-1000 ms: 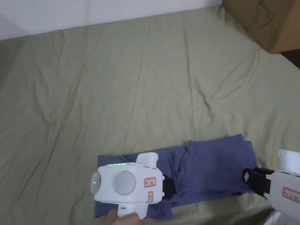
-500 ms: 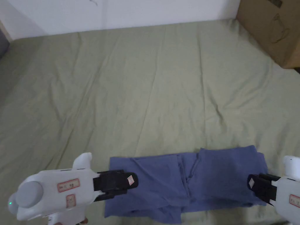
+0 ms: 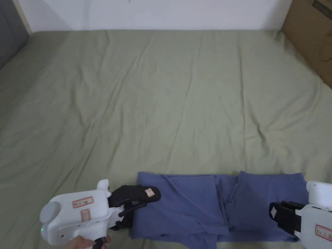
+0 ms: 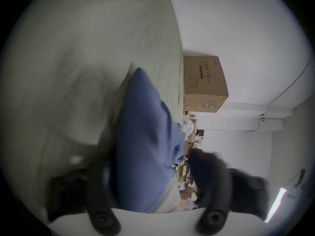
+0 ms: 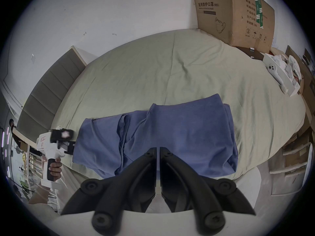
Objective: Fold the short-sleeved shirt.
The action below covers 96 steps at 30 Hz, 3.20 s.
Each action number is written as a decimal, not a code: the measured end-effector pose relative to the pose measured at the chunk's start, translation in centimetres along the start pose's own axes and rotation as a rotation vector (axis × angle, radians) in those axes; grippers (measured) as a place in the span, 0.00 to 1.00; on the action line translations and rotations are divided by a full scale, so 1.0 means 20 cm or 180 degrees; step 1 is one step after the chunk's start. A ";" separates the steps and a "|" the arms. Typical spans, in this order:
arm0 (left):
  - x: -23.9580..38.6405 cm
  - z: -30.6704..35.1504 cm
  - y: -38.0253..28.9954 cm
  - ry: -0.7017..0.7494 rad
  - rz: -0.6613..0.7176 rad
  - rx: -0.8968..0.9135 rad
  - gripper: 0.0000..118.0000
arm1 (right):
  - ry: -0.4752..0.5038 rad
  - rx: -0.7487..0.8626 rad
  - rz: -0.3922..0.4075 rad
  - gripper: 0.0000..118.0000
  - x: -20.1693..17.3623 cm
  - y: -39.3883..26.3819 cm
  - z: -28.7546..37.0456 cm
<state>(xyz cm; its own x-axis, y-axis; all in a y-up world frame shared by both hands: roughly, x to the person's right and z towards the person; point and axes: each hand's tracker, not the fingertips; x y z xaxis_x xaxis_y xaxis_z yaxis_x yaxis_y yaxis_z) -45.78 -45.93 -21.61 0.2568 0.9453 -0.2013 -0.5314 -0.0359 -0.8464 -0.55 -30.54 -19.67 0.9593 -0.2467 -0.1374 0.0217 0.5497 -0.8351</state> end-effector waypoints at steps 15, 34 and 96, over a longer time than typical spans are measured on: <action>-0.02 0.58 0.03 0.0696 -0.0273 0.0572 0.07 | 0.0054 -0.0032 0.0218 0.04 -0.12 0.09 -0.05; 0.96 0.39 -0.22 0.1619 -0.1694 0.0826 0.07 | 0.0103 -0.0079 -0.0055 0.04 0.05 0.04 -0.07; 0.76 -0.17 -0.27 0.1305 -0.1417 0.0157 0.00 | 0.0398 -0.0105 0.0223 0.04 -0.02 0.10 -0.10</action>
<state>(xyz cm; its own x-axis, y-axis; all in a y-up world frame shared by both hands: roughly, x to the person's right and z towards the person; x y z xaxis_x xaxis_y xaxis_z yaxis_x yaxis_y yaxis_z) -36.16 -32.48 -21.76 0.7479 0.6637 -0.0149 -0.3357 0.3587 -0.8710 -1.37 -30.92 -22.33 0.9156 -0.3071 -0.2595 -0.0553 0.5432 -0.8378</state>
